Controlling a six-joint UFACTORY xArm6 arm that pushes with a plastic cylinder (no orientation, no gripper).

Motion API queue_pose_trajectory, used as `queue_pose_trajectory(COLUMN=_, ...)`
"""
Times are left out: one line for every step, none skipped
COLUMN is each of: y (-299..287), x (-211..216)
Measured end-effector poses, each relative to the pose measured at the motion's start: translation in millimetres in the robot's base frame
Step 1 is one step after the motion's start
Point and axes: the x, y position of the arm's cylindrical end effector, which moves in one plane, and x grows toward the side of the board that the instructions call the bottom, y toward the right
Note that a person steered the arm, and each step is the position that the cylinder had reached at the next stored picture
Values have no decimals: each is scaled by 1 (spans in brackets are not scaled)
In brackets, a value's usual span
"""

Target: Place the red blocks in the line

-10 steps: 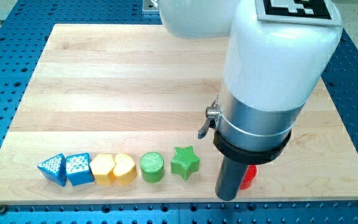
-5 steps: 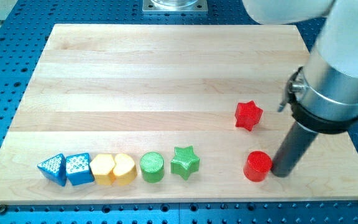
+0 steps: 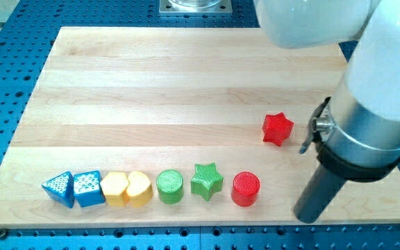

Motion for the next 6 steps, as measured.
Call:
queue_pose_trajectory(y=-44, x=0)
queue_pose_trajectory(y=-71, x=0)
queue_pose_trajectory(y=-72, x=0)
queue_pose_trajectory(y=-70, x=-1)
queue_pose_trajectory(y=-65, x=-5)
queue_pose_trajectory(y=-65, x=-5)
